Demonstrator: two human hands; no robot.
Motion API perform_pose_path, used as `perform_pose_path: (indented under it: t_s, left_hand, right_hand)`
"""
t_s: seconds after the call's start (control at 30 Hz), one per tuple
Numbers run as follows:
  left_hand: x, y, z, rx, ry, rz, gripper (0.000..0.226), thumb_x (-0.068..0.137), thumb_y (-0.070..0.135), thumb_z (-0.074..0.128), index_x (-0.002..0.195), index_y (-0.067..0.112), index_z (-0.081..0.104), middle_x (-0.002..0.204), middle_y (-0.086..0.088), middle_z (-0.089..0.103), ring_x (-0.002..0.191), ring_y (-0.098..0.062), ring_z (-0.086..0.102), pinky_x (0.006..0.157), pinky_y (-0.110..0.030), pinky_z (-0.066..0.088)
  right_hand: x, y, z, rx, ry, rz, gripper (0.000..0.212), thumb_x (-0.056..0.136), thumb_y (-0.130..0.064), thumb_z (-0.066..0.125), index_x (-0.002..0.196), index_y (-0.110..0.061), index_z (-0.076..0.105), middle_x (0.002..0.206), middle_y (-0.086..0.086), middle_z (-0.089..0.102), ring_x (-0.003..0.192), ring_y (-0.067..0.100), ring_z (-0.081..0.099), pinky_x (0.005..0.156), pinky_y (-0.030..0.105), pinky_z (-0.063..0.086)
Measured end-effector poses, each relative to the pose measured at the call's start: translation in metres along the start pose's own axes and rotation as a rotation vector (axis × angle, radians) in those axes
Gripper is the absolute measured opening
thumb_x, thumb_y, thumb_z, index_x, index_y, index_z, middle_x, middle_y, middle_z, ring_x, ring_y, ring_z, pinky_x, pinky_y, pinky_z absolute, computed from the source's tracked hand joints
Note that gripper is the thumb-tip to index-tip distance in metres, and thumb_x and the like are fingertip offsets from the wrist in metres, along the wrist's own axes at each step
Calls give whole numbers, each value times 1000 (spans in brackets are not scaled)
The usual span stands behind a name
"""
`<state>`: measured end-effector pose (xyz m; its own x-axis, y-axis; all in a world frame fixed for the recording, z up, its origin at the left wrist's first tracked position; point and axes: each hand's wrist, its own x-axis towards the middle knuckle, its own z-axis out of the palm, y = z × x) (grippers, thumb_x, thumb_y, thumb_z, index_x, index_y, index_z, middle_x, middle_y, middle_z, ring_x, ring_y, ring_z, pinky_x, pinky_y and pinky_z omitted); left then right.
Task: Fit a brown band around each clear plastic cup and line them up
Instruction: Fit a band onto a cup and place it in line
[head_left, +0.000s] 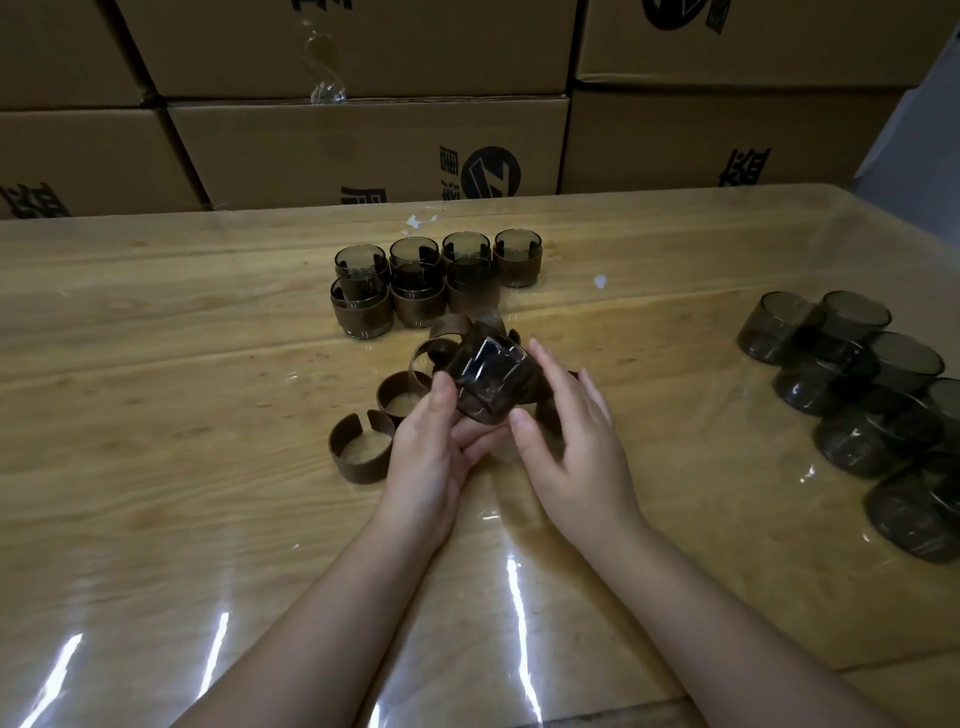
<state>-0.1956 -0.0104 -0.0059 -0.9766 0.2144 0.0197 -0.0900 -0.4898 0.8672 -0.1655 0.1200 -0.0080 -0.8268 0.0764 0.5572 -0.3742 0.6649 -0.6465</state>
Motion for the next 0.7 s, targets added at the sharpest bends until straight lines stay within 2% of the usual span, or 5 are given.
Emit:
perform_pose_path:
  t_s: [0.07,0.2,0.37,0.53,0.7]
  left_hand:
    - [-1,-1,2,29,80,5,65,75,52,67,119,5,56,113,-15,70,104,-28,68,81,-30,57]
    - [-3,-5,5,123,187,97,65,67,38,71,120,7,50,118,-18,62,98,-22,68,76,-26,57]
    - [-7,-8,9,307,190,245,50,69,32,69,114,29,49,116,-2,59,91,-6,67,82,-26,56]
    - [-9,-8,10,471,173,327,53,81,12,75,126,22,48,126,-5,53,97,7,61,80,-12,48]
    - [-8,-6,7,447,144,264,44,76,26,63,119,34,54,118,-4,61,102,-18,63,84,-33,53]
  right_hand:
    - [-1,2,0,17,10,17,59,94,-43,39,146,-16,36,144,-13,37,127,-31,5,113,7,3]
    - [0,0,-2,-12,11,-8,59,94,-40,40,146,-11,37,147,-1,45,131,-26,9,117,15,5]
    - [0,-7,-4,-67,21,-113,54,95,-31,42,142,-3,41,147,5,44,138,13,38,120,35,17]
    - [0,-9,-5,-67,24,-151,50,97,-27,42,140,-3,44,148,6,44,140,14,37,119,40,20]
    - [1,-8,-6,-60,23,-179,48,98,-25,39,141,-4,43,149,5,42,141,15,34,120,38,16]
